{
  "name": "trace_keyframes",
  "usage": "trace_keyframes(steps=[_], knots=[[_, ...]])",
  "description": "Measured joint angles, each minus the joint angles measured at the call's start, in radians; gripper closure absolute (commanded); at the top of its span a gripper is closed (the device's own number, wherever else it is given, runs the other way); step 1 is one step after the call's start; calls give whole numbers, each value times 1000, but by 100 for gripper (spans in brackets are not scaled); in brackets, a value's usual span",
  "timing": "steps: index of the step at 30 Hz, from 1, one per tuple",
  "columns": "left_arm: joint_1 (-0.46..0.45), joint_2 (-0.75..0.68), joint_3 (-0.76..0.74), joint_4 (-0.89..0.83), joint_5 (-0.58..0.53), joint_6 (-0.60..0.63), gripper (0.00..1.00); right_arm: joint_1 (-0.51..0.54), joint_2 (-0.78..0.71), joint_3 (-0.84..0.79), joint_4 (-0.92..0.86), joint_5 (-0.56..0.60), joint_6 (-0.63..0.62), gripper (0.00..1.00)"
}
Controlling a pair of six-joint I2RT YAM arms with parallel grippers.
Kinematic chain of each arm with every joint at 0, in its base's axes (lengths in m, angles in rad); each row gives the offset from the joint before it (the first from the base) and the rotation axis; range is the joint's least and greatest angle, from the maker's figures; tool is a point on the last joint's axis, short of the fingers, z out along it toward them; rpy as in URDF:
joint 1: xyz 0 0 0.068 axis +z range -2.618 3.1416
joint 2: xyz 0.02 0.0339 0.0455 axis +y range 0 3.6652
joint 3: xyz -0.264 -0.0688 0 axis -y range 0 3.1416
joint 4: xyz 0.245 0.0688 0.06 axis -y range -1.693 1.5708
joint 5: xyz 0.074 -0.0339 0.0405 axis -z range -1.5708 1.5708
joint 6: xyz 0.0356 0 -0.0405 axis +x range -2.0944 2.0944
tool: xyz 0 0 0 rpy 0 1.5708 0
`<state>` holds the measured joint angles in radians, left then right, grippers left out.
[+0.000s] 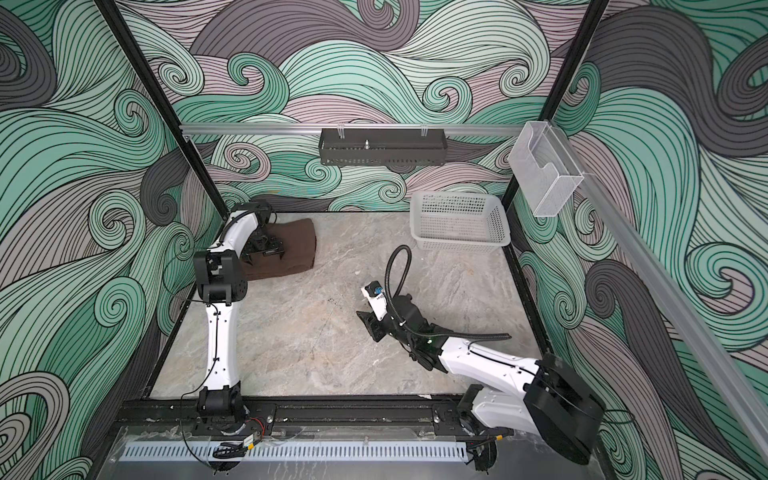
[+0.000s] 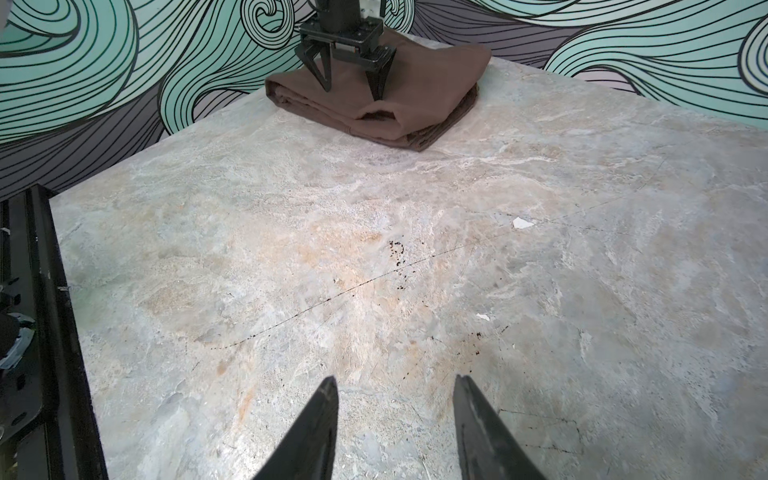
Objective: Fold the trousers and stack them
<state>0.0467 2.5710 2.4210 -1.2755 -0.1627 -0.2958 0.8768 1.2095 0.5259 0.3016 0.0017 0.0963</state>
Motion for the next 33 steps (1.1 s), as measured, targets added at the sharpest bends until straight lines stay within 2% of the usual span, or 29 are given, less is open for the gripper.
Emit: trace_keyframes(steps=[8, 12, 15, 19, 25, 29, 33], knots=[[23, 66, 147, 47, -56, 92, 2, 0, 79, 24, 18, -18, -27, 54], [32, 52, 159, 80, -58, 104, 2, 0, 108, 40, 31, -31, -37, 54], [34, -24, 70, 117, -45, 98, 2, 0, 112, 50, 33, -38, -36, 53], [36, -227, -130, 171, -2, 66, 2, 0, 103, 52, 39, -42, -34, 53], [53, -459, -307, 201, 91, -50, 14, 0, 77, 52, 37, -47, -31, 53], [99, -474, -453, 219, 179, -127, 16, 0, 69, 52, 32, -54, -27, 53], [134, -451, -595, 232, 219, -173, 16, 0, 69, 51, 31, -55, -25, 53]])
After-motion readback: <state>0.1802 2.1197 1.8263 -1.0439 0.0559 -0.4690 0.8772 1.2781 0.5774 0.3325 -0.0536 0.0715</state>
